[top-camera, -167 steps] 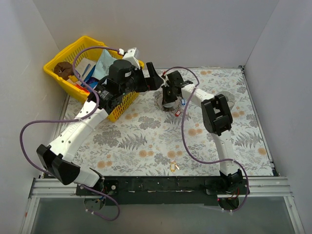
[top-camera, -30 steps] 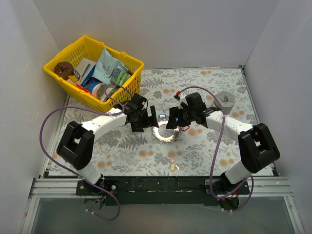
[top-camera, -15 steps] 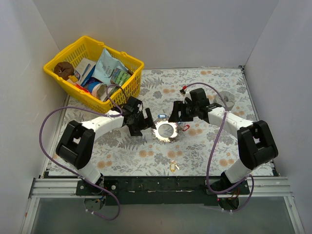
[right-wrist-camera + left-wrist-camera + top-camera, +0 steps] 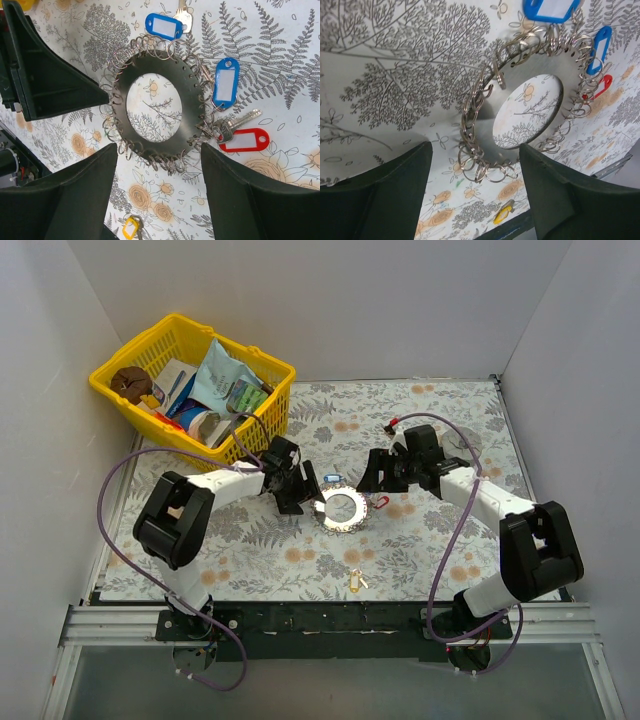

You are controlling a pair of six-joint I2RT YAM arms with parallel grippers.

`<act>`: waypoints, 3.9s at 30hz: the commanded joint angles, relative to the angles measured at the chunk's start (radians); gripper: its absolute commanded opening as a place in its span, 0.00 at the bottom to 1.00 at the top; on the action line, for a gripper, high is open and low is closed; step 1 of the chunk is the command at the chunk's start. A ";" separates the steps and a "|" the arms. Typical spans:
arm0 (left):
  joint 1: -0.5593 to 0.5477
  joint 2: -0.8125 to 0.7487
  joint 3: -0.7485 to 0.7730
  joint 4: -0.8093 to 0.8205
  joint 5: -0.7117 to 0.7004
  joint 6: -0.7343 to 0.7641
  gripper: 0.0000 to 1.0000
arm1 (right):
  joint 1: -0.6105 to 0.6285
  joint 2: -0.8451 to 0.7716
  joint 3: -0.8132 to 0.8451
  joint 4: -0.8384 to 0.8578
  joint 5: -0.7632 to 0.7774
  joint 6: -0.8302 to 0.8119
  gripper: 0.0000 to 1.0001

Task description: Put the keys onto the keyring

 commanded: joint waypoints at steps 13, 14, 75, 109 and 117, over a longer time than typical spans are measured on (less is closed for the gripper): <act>0.006 0.091 0.038 0.011 -0.019 0.067 0.38 | -0.005 0.038 0.000 0.025 0.018 -0.010 0.73; 0.007 0.094 0.038 0.009 -0.017 0.069 0.38 | -0.003 0.052 0.011 0.017 0.049 -0.014 0.73; 0.000 -0.219 -0.097 -0.117 -0.028 0.103 0.67 | 0.055 0.064 0.028 0.014 0.023 -0.007 0.62; -0.003 -0.004 -0.048 0.017 0.098 0.090 0.53 | 0.070 0.138 -0.138 0.104 -0.115 0.026 0.52; -0.003 0.065 0.065 -0.026 0.076 0.136 0.53 | 0.076 0.122 -0.141 0.097 -0.108 0.030 0.52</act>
